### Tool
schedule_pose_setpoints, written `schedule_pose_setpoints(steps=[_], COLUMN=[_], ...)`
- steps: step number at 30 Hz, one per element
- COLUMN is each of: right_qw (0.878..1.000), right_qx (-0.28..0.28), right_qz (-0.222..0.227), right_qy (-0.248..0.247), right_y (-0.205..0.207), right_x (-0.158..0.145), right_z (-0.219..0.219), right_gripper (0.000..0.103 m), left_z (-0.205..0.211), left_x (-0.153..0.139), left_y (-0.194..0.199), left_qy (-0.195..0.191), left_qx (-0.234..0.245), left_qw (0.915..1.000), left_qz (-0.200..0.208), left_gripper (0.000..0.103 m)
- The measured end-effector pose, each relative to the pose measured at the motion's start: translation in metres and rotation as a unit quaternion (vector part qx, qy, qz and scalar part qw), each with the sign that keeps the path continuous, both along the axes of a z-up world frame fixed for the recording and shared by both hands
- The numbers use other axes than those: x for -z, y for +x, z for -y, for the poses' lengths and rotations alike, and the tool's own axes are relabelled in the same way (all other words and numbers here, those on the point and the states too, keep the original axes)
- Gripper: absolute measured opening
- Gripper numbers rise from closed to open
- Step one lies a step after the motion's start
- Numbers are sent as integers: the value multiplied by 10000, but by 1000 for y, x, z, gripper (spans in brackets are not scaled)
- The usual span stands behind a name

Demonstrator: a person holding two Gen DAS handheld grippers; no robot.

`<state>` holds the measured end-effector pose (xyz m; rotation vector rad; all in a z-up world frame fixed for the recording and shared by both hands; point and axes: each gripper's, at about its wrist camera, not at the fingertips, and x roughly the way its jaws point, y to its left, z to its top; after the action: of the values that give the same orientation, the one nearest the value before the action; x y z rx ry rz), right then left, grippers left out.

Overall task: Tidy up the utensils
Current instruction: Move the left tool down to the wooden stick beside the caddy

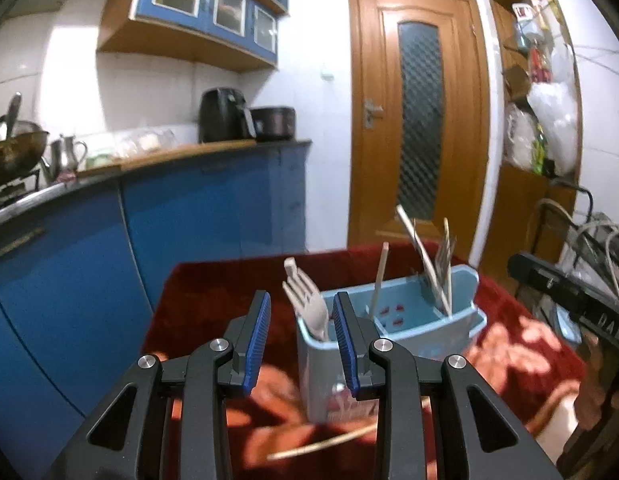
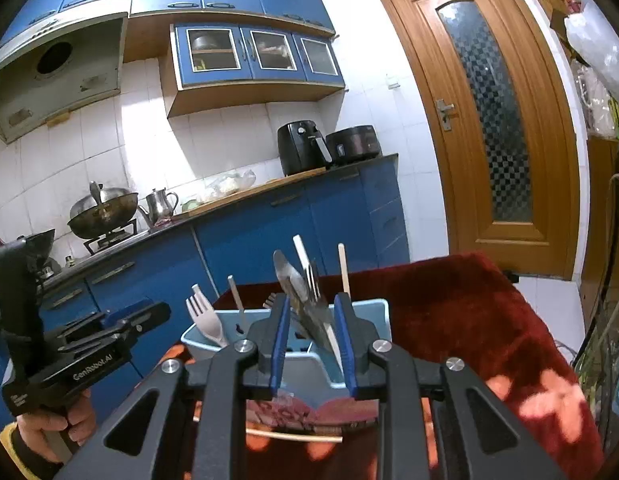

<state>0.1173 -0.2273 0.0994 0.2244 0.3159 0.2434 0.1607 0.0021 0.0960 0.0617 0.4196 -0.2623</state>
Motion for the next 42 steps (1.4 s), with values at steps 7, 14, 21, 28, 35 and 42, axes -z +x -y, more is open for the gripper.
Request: schedule_pose_setpoints(steps=[7, 14, 21, 28, 35, 42], right_qw=[9999, 9993, 9979, 9964, 9951, 9944], right_qx=[-5, 12, 93, 195, 261, 250], right_qz=[-134, -360, -569, -730, -812, -859], right_qy=[28, 131, 281, 388, 502, 555], right_y=[-14, -26, -38, -45, -48, -48], right_x=[6, 15, 23, 32, 39, 43], right_z=[5, 9, 19, 31, 43, 46], right_gripper=[26, 27, 27, 28, 28, 28], left_z=[-18, -7, 23, 47, 61, 63], left_x=[16, 41, 67, 86, 99, 105], left_y=[4, 8, 7, 8, 21, 24], left_qy=[161, 308, 618, 1014, 1281, 1187], left_qx=[179, 685, 1288, 1633, 1880, 1931], left_qw=[9983, 9917, 9788, 9662, 9509, 9436], left_qz=[-524, -1040, -1465, -1720, -2097, -2415], left_gripper=[33, 33, 33, 33, 33, 19])
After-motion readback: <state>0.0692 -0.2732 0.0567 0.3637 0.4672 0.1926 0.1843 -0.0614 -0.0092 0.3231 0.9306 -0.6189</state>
